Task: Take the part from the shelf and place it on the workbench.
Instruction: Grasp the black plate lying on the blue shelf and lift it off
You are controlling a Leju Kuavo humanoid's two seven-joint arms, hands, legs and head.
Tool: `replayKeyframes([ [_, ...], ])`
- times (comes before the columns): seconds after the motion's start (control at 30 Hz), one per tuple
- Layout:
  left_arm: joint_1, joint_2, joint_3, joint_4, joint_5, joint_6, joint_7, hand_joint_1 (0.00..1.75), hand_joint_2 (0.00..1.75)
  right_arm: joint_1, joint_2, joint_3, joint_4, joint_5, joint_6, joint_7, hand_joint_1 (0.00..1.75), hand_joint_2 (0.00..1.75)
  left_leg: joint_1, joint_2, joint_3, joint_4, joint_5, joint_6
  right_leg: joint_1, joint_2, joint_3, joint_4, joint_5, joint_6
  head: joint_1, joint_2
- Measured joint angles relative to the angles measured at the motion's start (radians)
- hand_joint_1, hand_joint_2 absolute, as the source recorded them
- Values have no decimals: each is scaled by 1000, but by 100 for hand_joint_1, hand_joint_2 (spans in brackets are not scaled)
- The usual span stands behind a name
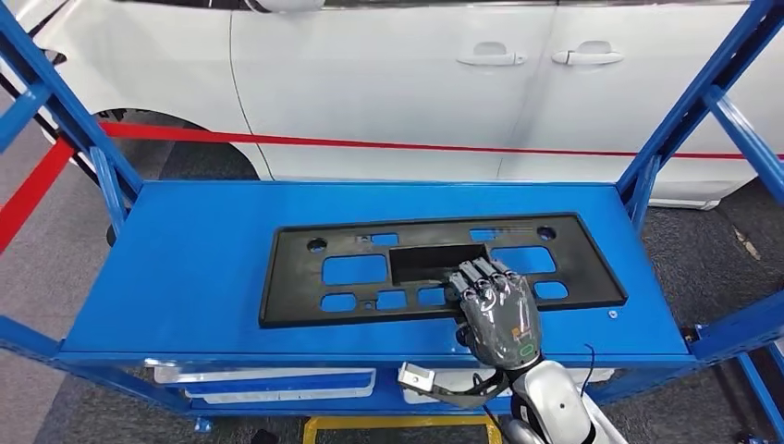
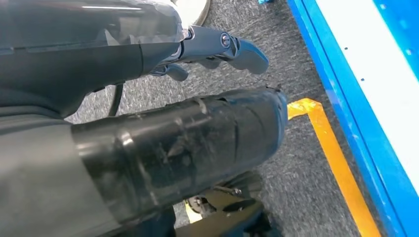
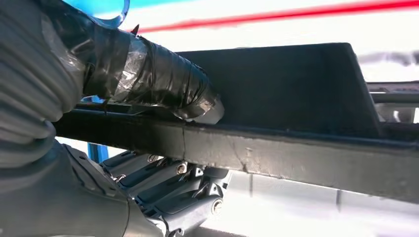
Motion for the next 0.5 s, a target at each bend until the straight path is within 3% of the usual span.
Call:
replayKeyframes([
  [0.07, 0, 0, 0, 0, 0, 0, 2, 0, 0, -18, 8, 19, -13, 29, -5, 17, 175, 175, 3, 0, -62, 128, -58, -8, 1, -1, 0, 0, 0, -3, -1, 0],
  [0.1, 1, 0, 0, 0, 0, 0, 3, 0, 0, -23, 11, 26, -17, 35, -5, 21, 175, 175, 5, 0, -85, 171, -68, -12, 1, -1, -1, 1, -1, -3, -1, 0],
  [0.13, 1, 0, 0, 0, -1, 0, 4, 0, 0, -27, 12, 33, -20, 41, -6, 25, 175, 175, 7, 0, -91, 179, -58, -15, 1, -1, -1, 3, -2, -3, -1, 0],
  [0.17, 2, 0, 0, 0, -1, -1, 4, 0, 0, -32, 14, 40, -22, 48, -7, 29, 175, 175, 9, 1, -78, 148, -31, -17, 0, -1, -1, 6, -4, -1, -1, 0],
  [0.2, 1, 1, 0, 0, -2, -2, 5, 0, 0, -39, 15, 49, -25, 57, -8, 34, 175, 175, 11, 2, -48, 85, 8, -18, -1, 0, -1, 12, -7, 2, -1, 0],
  [0.27, -1, 1, -1, 0, -3, -6, 6, 0, 0, -59, 22, 70, -32, 74, -10, 45, 175, 175, 11, 2, 10, -35, 53, -13, 1, 2, -6, 27, -16, 11, 0, 0],
  [0.3, -3, 1, -1, 0, -4, -7, 6, 0, 0, -71, 28, 82, -36, 79, -10, 49, 175, 175, 10, 2, 23, -66, 60, -8, 3, 3, -10, 33, -18, 16, 0, 0],
  [0.4, -4, 2, -2, 0, -3, -12, 8, 0, 0, -103, 49, 122, -49, 86, -9, 56, 175, 175, 8, 0, 23, -77, 63, 10, 2, 4, -17, 39, -20, 31, 0, 0],
  [0.47, -6, 1, -2, 0, -3, -17, 4, 0, 87, -120, 62, 145, -57, 87, -8, 58, 175, 175, 11, 1, 24, -83, 68, 21, -1, 4, -29, 68, -43, 42, 1, 0],
  [0.5, -7, 1, -2, 0, -3, -23, -2, 0, 131, -128, 67, 155, -59, 86, -7, 59, 175, 175, 13, 1, 24, -85, 70, 25, -3, 4, -48, 110, -69, 47, 1, 0],
])
